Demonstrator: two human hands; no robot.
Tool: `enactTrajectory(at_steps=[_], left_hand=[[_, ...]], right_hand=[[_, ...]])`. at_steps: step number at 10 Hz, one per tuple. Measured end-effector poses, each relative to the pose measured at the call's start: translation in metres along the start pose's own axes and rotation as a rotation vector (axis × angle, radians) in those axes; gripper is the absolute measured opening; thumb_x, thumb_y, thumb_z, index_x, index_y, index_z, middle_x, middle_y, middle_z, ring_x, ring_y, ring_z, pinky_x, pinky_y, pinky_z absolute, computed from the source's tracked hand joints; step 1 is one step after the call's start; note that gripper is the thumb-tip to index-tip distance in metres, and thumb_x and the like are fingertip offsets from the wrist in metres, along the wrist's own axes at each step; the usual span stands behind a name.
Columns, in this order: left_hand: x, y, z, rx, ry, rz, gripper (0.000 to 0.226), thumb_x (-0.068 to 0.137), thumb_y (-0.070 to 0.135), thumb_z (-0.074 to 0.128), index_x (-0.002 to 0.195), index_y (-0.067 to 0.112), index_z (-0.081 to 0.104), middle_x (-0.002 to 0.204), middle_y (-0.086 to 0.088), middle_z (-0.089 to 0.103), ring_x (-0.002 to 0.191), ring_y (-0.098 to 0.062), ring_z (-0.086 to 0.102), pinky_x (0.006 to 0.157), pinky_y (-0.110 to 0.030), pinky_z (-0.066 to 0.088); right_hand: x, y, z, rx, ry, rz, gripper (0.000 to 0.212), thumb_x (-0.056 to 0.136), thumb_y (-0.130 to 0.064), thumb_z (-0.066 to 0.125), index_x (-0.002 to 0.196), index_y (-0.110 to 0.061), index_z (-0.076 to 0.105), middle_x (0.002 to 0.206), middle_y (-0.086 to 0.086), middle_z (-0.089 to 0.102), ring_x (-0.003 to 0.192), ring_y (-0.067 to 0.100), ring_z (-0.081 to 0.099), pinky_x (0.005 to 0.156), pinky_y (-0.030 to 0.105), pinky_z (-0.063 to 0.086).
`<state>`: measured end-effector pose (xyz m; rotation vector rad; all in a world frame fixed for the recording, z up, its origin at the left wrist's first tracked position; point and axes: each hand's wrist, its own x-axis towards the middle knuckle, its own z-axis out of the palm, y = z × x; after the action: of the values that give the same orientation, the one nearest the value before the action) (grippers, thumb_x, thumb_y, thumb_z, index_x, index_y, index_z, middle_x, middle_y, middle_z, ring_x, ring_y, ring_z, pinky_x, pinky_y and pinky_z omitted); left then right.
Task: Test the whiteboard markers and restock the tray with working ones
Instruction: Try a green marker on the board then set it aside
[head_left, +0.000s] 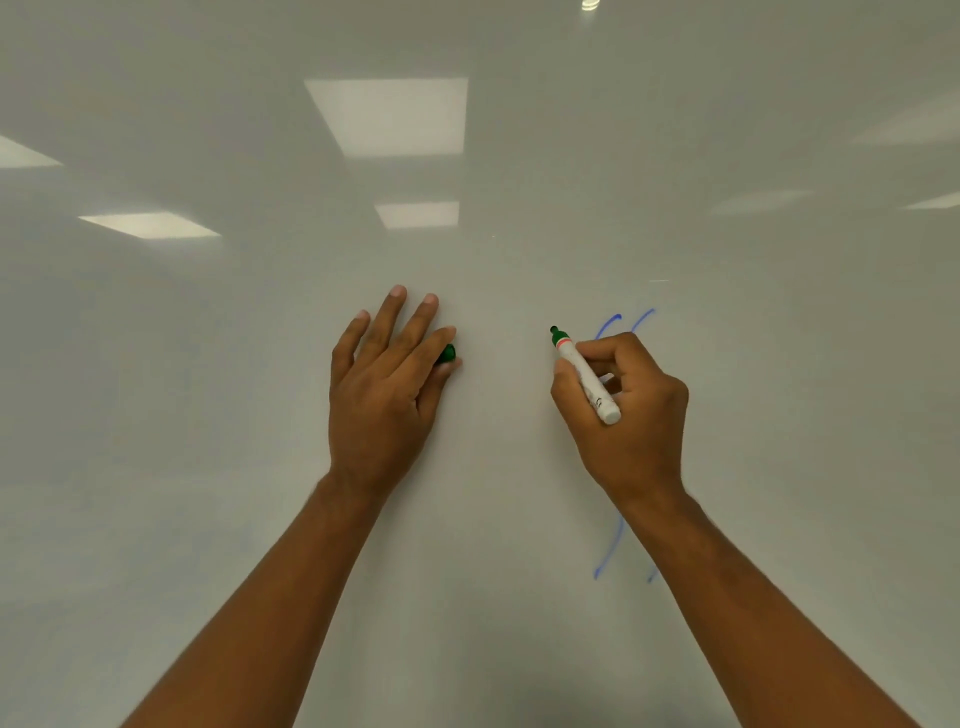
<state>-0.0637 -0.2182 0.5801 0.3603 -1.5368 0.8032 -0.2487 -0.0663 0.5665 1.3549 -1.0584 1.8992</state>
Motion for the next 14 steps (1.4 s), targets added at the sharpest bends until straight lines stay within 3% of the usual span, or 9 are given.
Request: enactTrajectory(at_steps=[5, 7, 8, 9, 10, 11, 12, 14], left_hand=[[-0.002, 0.001, 0.001, 0.05, 0.035, 0.017, 0.036, 0.111, 0.032, 0.059, 0.14, 0.013, 0.068, 0.153, -0.006, 0.058, 0.152, -0.028, 0.044, 0.122, -0.054, 0.036], [-0.003, 0.001, 0.003, 0.055, 0.04, 0.008, 0.036, 0.111, 0.032, 0.059, 0.14, 0.013, 0.068, 0.153, -0.006, 0.058, 0.152, -0.028, 0.044, 0.122, -0.055, 0.036], [-0.003, 0.002, 0.002, 0.055, 0.041, 0.005, 0.036, 0.111, 0.032, 0.059, 0.14, 0.013, 0.067, 0.153, -0.006, 0.059, 0.152, -0.029, 0.044, 0.122, -0.055, 0.036], [-0.003, 0.003, 0.002, 0.054, 0.038, 0.004, 0.036, 0.111, 0.032, 0.059, 0.141, 0.013, 0.067, 0.153, -0.006, 0.058, 0.152, -0.028, 0.044, 0.122, -0.055, 0.036], [-0.002, 0.003, 0.001, 0.074, 0.039, 0.002, 0.037, 0.111, 0.032, 0.057, 0.141, 0.013, 0.066, 0.153, -0.006, 0.058, 0.153, -0.028, 0.044, 0.123, -0.054, 0.036], [-0.001, 0.002, 0.001, 0.073, 0.032, 0.0, 0.038, 0.112, 0.033, 0.057, 0.142, 0.013, 0.066, 0.153, -0.006, 0.058, 0.153, -0.028, 0.043, 0.123, -0.054, 0.035], [-0.001, 0.004, 0.001, 0.071, 0.023, -0.004, 0.038, 0.111, 0.033, 0.058, 0.142, 0.013, 0.066, 0.153, -0.005, 0.058, 0.152, -0.027, 0.044, 0.123, -0.053, 0.036], [-0.001, 0.004, 0.0, 0.06, 0.013, -0.013, 0.038, 0.111, 0.033, 0.059, 0.141, 0.013, 0.066, 0.153, -0.005, 0.058, 0.152, -0.028, 0.044, 0.122, -0.055, 0.037]], right_hand=[[-0.086, 0.015, -0.035, -0.337, -0.149, -0.148, 0.006, 0.085, -0.023, 0.07, 0.081, -0.019, 0.071, 0.062, -0.007, 0.06, 0.06, 0.019, 0.057, 0.06, 0.045, 0.045], [-0.161, 0.023, -0.04, -0.438, -0.193, -0.163, 0.011, 0.069, -0.007, 0.08, 0.068, -0.011, 0.07, 0.053, 0.0, 0.052, 0.045, 0.025, 0.051, 0.045, 0.042, 0.043], [-0.164, 0.02, -0.037, -0.363, -0.209, -0.073, 0.011, 0.069, -0.009, 0.08, 0.069, -0.013, 0.07, 0.049, -0.003, 0.051, 0.042, 0.018, 0.047, 0.043, 0.039, 0.042], [-0.145, 0.008, -0.042, -0.23, -0.178, 0.071, 0.004, 0.077, -0.022, 0.075, 0.077, -0.024, 0.071, 0.056, -0.006, 0.058, 0.05, 0.007, 0.052, 0.05, 0.029, 0.046], [-0.1, -0.011, -0.038, -0.046, -0.065, 0.141, 0.007, 0.079, -0.033, 0.071, 0.083, -0.029, 0.068, 0.073, -0.016, 0.067, 0.063, -0.002, 0.061, 0.058, 0.008, 0.041], [-0.063, -0.018, -0.029, -0.004, -0.027, 0.104, 0.01, 0.08, -0.033, 0.073, 0.085, -0.026, 0.067, 0.074, -0.017, 0.067, 0.065, 0.0, 0.063, 0.06, 0.013, 0.045], [-0.011, -0.019, -0.014, 0.003, 0.017, 0.078, 0.009, 0.081, -0.026, 0.075, 0.085, -0.022, 0.067, 0.072, -0.014, 0.069, 0.065, 0.008, 0.066, 0.056, 0.029, 0.052], [0.02, -0.014, 0.001, -0.052, -0.035, 0.037, 0.013, 0.09, -0.027, 0.071, 0.084, -0.017, 0.066, 0.068, -0.005, 0.068, 0.059, 0.015, 0.064, 0.052, 0.041, 0.051]])
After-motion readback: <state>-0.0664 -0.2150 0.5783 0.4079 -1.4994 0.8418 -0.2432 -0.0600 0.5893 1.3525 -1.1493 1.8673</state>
